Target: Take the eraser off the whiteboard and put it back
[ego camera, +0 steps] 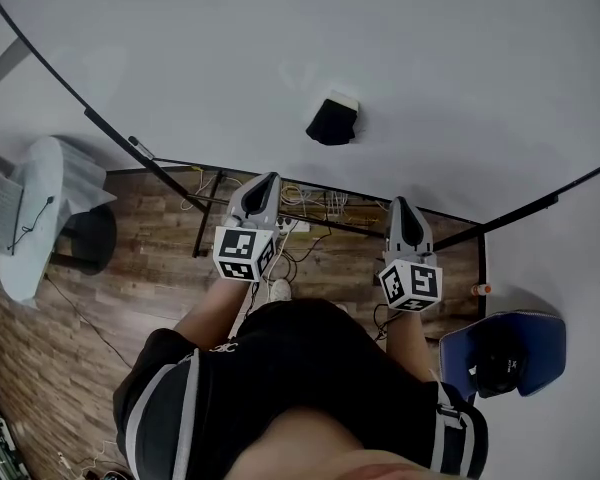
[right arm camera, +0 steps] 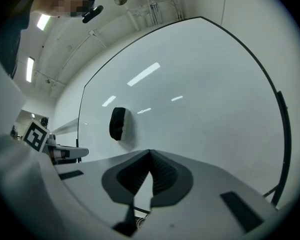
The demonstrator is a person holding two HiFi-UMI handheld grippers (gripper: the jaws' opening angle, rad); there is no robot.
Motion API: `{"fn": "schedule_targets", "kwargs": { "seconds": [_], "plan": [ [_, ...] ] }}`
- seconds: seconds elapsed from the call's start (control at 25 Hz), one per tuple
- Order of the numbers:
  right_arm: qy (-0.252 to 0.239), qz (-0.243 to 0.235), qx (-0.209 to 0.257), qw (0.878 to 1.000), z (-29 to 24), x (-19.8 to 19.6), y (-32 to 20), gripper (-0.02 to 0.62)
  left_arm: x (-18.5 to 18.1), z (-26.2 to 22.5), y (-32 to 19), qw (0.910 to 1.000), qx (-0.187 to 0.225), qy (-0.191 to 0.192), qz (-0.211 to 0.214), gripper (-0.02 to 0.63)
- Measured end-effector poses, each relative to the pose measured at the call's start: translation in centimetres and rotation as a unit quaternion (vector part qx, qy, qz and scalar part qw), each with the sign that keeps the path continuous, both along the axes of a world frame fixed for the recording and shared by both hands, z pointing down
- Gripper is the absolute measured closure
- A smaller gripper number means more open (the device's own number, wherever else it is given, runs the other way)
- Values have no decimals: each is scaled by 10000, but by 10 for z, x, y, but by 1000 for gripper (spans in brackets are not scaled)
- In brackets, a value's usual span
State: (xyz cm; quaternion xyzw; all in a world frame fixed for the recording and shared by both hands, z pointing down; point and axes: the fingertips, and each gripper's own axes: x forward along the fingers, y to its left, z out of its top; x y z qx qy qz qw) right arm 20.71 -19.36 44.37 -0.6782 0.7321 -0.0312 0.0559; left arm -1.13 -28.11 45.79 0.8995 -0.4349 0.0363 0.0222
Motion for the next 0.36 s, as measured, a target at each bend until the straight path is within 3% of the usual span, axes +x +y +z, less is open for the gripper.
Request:
{"fn": "schedule_targets", "kwargs": {
  "seconds": [0.36],
  "plan": [
    [-28,4,-18,10000,0,4,-1,589,7,2,-3,9999,-81,-13,80,597]
  ]
}}
